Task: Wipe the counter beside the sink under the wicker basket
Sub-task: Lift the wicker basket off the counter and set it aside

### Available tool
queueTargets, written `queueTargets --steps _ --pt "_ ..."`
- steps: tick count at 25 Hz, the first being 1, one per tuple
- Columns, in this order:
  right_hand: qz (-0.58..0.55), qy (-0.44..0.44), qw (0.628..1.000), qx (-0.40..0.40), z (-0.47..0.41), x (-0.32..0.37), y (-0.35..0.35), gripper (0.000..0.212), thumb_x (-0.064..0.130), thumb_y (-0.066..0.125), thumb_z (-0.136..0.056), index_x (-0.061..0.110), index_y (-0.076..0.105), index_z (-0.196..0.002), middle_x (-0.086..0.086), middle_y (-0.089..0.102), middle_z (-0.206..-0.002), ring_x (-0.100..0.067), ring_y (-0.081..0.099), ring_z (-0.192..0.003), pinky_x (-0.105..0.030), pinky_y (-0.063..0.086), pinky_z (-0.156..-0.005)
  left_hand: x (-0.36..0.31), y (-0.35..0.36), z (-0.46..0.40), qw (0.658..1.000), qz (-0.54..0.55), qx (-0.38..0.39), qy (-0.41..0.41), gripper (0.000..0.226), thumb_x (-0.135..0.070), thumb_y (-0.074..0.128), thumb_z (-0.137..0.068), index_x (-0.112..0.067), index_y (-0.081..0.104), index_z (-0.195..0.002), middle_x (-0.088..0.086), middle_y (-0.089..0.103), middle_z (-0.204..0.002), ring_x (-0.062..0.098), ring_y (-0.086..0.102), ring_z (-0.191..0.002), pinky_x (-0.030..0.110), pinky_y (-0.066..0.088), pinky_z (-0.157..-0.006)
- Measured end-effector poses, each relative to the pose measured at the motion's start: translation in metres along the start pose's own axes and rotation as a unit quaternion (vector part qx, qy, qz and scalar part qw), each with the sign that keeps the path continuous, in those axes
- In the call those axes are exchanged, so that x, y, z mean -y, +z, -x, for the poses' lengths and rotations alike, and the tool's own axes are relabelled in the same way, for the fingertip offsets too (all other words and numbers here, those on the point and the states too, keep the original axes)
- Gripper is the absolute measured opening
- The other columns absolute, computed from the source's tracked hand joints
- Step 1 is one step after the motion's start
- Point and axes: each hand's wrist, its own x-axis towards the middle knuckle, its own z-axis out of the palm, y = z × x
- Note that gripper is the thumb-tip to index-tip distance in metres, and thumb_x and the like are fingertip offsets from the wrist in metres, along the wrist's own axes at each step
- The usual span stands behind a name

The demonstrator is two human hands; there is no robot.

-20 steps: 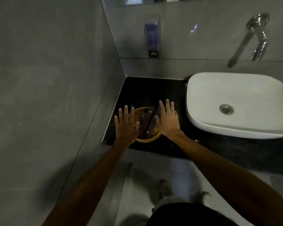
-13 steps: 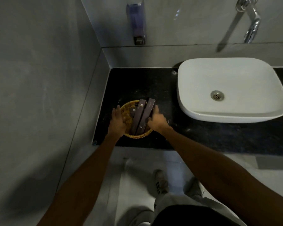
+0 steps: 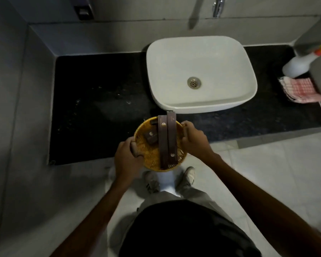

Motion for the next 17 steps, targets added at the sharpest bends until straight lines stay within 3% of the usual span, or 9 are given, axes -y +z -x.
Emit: queueTargets --steps 3,5,7,11,14,17 --pt "-0.003 0.046 0.998 -0.035 0.027 -0.060 -0.034 0.035 0.020 0.059 -0.102 0.023 0.051 -0.136 0.005 0.068 -0.092 -0.018 0.068 -0.083 -0.017 0.054 -0.064 -0.035 0.055 0.007 0.995 0.001 0.088 0.040 0.049 -0.006 0.072 -0.082 -0.019 0.061 -0.128 -0.004 0.052 -0.114 0.011 0.052 -0.099 0.010 0.029 -0.067" --pt "-0.022 0.084 0.995 -0.049 0.033 -0.091 -0.051 0.040 0.017 0.062 -0.101 0.019 0.050 -0.140 -0.007 0.072 -0.106 -0.026 0.072 -0.092 -0.036 0.062 -0.075 -0.057 0.086 0.006 0.989 0.004 0.130 0.067 0.048 -0.006 0.072 -0.085 -0.016 0.060 -0.130 0.004 0.056 -0.121 0.012 0.053 -0.101 0.009 0.031 -0.069" --pt "-0.026 0.118 0.991 -0.057 0.024 -0.110 -0.059 0.045 0.012 0.062 -0.100 0.017 0.048 -0.142 -0.013 0.071 -0.113 -0.033 0.072 -0.100 -0.046 0.063 -0.084 -0.075 0.107 -0.001 0.987 0.004 0.138 0.085 0.048 -0.004 0.070 -0.086 -0.013 0.059 -0.131 0.010 0.059 -0.125 0.021 0.059 -0.107 0.017 0.038 -0.080" --pt "-0.054 0.139 0.986 -0.080 -0.004 -0.132 -0.064 0.053 0.011 0.057 -0.102 0.015 0.040 -0.153 -0.018 0.070 -0.121 -0.036 0.071 -0.108 -0.051 0.061 -0.093 -0.097 0.139 -0.017 0.991 0.020 0.117 0.062 0.060 -0.008 0.065 -0.093 -0.017 0.046 -0.149 0.013 0.054 -0.141 0.031 0.057 -0.126 0.038 0.046 -0.099" --pt "-0.116 0.123 0.981 -0.098 -0.011 -0.150 -0.064 0.062 0.025 0.057 -0.104 0.015 0.031 -0.159 -0.016 0.068 -0.130 -0.032 0.068 -0.117 -0.050 0.057 -0.102 -0.103 0.157 -0.008 0.997 -0.026 0.052 0.046 0.064 -0.021 0.061 -0.098 -0.016 0.034 -0.156 0.016 0.039 -0.156 0.037 0.046 -0.140 0.053 0.044 -0.111" --pt "-0.042 0.073 0.980 -0.180 -0.018 -0.187 -0.083 0.067 0.037 0.054 -0.105 0.012 0.029 -0.162 -0.016 0.042 -0.163 -0.033 0.036 -0.154 -0.052 0.037 -0.123 -0.123 0.178 0.005 0.971 -0.135 -0.033 0.196 0.064 -0.028 0.059 -0.096 -0.009 0.039 -0.154 0.021 0.035 -0.162 0.043 0.024 -0.155 0.058 0.026 -0.123"
